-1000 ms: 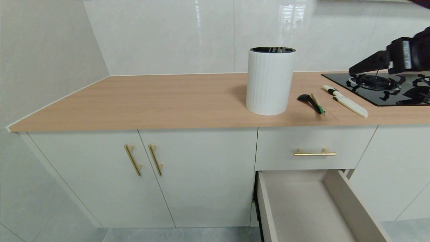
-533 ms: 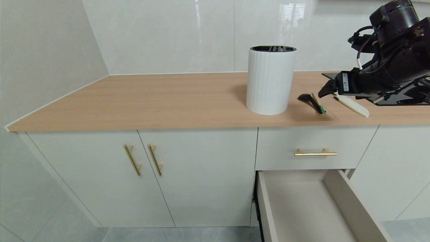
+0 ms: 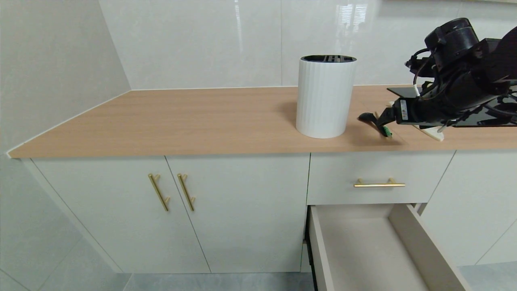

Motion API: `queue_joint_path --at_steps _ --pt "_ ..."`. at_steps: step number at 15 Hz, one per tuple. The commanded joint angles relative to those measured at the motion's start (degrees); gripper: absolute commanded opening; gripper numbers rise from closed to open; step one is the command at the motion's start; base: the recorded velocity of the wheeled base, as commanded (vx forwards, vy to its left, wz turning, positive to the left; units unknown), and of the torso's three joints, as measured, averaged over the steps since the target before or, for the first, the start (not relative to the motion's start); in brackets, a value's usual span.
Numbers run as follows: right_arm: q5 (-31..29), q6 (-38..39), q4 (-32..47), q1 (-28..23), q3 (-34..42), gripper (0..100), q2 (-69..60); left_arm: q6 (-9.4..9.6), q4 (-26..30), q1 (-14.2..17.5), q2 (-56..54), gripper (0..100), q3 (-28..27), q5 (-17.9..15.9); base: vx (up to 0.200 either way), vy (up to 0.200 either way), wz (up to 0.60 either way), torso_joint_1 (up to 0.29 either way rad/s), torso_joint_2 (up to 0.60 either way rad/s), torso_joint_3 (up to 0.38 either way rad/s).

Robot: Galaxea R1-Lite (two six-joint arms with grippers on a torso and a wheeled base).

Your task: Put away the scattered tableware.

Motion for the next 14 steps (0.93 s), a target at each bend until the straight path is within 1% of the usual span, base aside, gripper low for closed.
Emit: queue_joint_path --at_steps 1,4,7,8,10,12,14 --pt "0.03 0.08 -0.24 0.03 -0.08 100 1.26 -0.08 -0.02 0.01 0.07 100 0.00 0.01 0.000 0.000 0.00 0.000 0.00 0.000" --pt "-0.93 2.10 -1.39 -0.23 -0.15 100 2.67 -0.08 -0.02 0.01 0.07 100 0.00 0.01 0.000 0.000 0.00 0.000 0.00 0.000" --pt "-2.95 2.46 -2.09 -0.41 -0.08 100 3.81 0.01 -0.02 0.01 0.07 100 0.00 0.01 0.000 0.000 0.00 0.000 0.00 0.000" --pt "-4.45 2.46 -2.09 -0.41 -0.08 100 4.60 0.01 -0.02 0.01 0.07 100 0.00 0.01 0.000 0.000 0.00 0.000 0.00 0.000" --pt "-4.54 2.46 -2.79 -0.49 -0.15 100 5.31 -0.08 -0.02 0.01 0.07 100 0.00 0.01 0.000 0.000 0.00 0.000 0.00 0.000" --pt "-4.62 2.37 -5.34 -1.64 -0.15 100 6.54 0.01 -0.02 0.01 0.07 100 0.00 0.01 0.000 0.000 0.00 0.000 0.00 0.000" --pt "-4.62 2.46 -5.60 -2.16 -0.15 100 7.06 -0.08 -0.02 0.01 0.07 100 0.00 0.01 0.000 0.000 0.00 0.000 0.00 0.000"
